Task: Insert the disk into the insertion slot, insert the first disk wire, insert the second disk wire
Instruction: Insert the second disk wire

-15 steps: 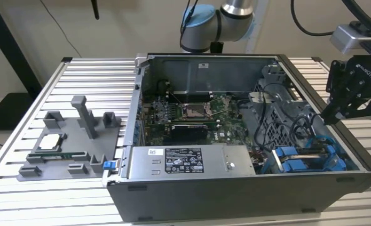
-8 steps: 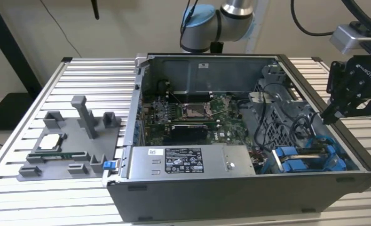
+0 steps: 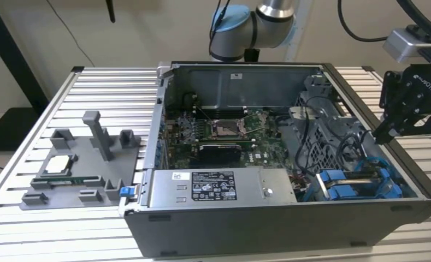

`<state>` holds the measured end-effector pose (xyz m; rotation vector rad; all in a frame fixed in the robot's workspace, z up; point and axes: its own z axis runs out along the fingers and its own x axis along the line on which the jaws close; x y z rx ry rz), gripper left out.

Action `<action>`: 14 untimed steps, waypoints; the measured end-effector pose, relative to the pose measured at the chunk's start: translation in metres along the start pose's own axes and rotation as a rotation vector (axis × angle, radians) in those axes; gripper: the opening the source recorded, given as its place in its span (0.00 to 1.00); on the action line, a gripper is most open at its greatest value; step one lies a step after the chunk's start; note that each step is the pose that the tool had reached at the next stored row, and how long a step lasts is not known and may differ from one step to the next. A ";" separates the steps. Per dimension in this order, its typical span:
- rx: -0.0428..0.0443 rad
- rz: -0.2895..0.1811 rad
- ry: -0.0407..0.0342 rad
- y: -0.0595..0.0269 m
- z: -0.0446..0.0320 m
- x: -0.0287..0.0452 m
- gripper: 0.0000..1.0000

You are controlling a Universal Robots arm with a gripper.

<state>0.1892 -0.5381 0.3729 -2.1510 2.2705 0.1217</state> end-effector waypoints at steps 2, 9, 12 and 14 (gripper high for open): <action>0.0000 0.000 0.0001 0.0004 -0.0014 -0.0001 0.00; 0.0000 0.000 0.0001 0.0031 -0.0124 -0.0007 0.00; 0.0000 0.000 0.0001 0.0054 -0.0175 -0.0009 0.00; 0.0000 0.000 0.0000 0.0073 -0.0211 -0.0010 0.00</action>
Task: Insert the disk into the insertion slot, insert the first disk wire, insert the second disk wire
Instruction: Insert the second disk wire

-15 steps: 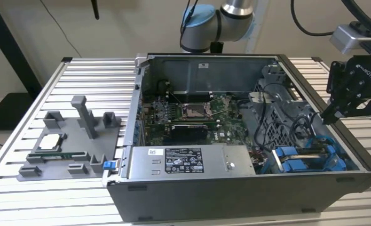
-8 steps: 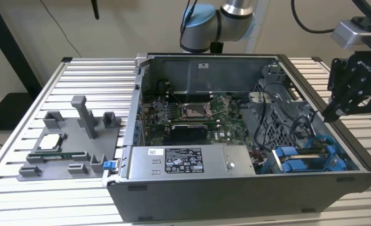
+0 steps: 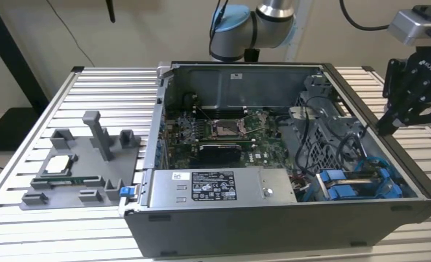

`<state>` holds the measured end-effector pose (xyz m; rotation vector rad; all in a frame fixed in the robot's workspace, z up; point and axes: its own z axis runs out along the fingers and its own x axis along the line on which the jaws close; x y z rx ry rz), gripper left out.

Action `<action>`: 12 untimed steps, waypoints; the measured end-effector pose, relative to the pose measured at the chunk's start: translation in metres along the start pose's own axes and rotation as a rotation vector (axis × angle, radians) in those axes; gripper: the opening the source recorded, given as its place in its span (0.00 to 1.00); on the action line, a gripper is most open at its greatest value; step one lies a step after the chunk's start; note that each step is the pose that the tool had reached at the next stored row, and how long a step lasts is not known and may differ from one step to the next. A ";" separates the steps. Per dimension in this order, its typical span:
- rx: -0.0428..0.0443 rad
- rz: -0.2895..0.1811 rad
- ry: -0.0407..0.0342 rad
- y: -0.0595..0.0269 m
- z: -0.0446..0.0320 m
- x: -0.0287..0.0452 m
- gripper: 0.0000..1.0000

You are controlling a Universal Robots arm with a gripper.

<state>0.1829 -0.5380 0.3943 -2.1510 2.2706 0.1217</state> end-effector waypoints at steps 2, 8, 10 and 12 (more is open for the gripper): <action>0.0000 0.000 0.0001 0.0021 -0.0035 -0.0001 0.00; 0.0000 0.000 -0.0006 0.0106 -0.0091 0.0000 0.00; 0.0001 0.000 -0.0008 0.0141 -0.0101 0.0003 0.00; 0.0003 0.000 -0.0014 0.0181 -0.0109 0.0007 0.00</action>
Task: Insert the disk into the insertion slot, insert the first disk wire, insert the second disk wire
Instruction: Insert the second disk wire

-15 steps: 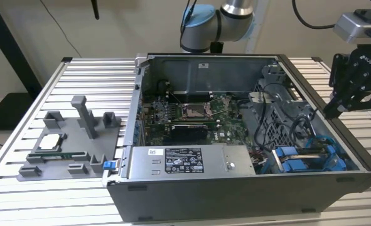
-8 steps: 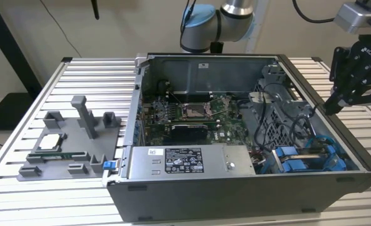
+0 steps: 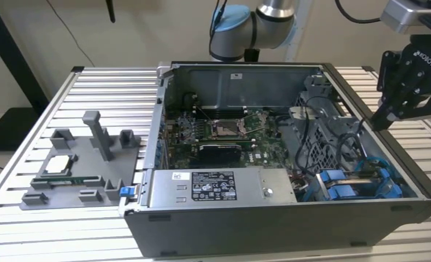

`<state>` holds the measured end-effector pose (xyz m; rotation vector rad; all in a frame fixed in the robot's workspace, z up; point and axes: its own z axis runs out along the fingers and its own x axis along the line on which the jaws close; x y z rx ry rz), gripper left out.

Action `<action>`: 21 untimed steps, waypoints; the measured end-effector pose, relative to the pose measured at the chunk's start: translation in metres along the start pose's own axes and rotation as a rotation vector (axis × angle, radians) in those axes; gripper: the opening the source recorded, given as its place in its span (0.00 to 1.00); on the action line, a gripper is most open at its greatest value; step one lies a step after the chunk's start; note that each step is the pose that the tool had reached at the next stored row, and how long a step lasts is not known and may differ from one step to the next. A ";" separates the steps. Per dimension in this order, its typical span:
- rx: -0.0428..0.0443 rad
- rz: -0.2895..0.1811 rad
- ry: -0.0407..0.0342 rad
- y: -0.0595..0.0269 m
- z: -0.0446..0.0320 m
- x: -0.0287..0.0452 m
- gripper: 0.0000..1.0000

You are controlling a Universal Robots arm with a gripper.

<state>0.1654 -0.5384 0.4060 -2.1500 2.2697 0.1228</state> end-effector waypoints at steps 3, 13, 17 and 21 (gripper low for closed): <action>0.0014 0.000 -0.0015 0.0061 -0.0004 0.0009 0.00; 0.0074 -0.001 -0.0090 0.0223 -0.0004 0.0066 0.00; 0.0085 -0.001 -0.0115 0.0281 -0.0005 0.0123 0.00; 0.0085 -0.001 -0.0114 0.0323 0.0011 0.0136 0.00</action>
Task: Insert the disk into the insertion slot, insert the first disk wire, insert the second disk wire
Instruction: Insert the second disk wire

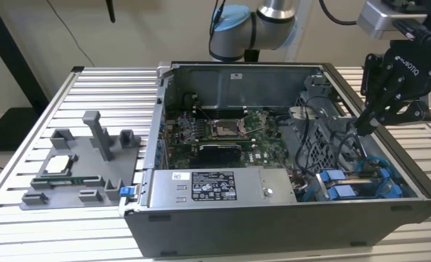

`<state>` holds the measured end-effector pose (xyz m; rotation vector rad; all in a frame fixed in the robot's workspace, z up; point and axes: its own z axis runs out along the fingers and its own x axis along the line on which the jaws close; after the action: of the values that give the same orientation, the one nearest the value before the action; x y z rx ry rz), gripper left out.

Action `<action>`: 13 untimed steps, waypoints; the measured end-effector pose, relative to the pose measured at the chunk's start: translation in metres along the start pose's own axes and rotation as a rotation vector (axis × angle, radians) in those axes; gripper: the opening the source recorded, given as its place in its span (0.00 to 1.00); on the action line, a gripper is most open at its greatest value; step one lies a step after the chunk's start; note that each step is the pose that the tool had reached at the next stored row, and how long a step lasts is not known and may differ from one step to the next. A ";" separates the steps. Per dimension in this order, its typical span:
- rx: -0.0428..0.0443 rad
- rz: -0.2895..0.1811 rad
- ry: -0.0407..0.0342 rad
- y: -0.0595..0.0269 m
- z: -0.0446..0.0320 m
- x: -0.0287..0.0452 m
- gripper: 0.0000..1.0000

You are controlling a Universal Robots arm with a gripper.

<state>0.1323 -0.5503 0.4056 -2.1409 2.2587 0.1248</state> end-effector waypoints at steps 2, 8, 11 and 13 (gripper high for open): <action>0.0000 0.000 -0.0002 0.0014 0.0020 0.0006 0.00; 0.0000 0.000 0.0001 0.0069 0.0084 0.0040 0.00; 0.0000 0.000 0.0004 0.0086 0.0113 0.0068 0.00; -0.0001 -0.001 0.0002 0.0095 0.0133 0.0088 0.00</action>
<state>0.1219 -0.5575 0.3920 -2.1420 2.2579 0.1247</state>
